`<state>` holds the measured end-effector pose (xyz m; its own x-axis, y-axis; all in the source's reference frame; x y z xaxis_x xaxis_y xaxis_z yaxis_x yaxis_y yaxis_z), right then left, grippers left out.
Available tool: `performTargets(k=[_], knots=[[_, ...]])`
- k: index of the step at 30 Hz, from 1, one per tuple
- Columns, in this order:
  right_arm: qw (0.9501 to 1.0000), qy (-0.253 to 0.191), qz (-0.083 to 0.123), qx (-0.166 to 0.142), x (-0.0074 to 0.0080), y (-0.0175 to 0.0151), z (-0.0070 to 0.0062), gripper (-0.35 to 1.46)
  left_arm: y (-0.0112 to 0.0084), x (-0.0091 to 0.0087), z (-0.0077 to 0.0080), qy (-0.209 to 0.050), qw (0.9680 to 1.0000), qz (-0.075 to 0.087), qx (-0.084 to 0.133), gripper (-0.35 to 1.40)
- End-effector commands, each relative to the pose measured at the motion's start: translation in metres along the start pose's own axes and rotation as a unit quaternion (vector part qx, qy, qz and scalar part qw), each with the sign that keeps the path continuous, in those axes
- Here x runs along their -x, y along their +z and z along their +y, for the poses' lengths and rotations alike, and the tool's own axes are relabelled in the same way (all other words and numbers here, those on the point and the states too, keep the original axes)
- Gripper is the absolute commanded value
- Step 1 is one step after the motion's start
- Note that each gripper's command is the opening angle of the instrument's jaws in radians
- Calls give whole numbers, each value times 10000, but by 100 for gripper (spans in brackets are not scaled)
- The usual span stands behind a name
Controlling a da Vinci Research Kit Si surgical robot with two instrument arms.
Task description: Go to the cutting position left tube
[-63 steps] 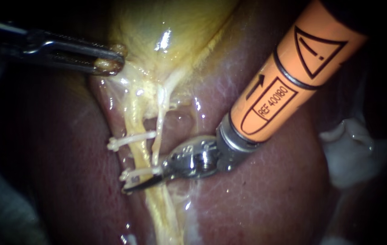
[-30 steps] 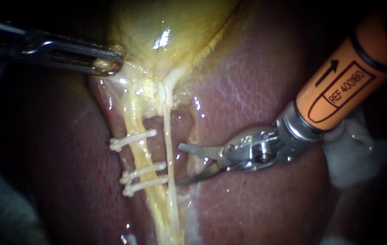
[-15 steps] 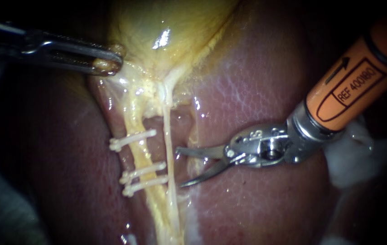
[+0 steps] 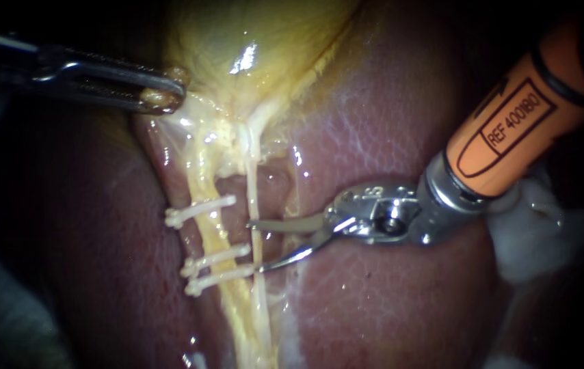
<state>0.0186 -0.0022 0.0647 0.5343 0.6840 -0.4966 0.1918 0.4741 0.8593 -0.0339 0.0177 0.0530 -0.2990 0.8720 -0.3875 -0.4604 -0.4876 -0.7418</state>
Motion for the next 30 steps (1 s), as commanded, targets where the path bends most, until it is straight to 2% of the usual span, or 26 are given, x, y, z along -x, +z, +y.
performTargets(k=[1,17,24,30], knots=[[10000,8,-12,-2,1,3,3,142,0,0,0,-1,10000,-1,0,-35],[9999,109,-56,67,28,12,44,142,0,0,0,-1,10000,-1,0,-35],[9999,122,-87,40,32,15,54,142,0,0,0,0,10000,-1,0,-35],[9999,83,-54,-75,30,19,55,142,0,0,0,-1,10000,-1,0,-35]])
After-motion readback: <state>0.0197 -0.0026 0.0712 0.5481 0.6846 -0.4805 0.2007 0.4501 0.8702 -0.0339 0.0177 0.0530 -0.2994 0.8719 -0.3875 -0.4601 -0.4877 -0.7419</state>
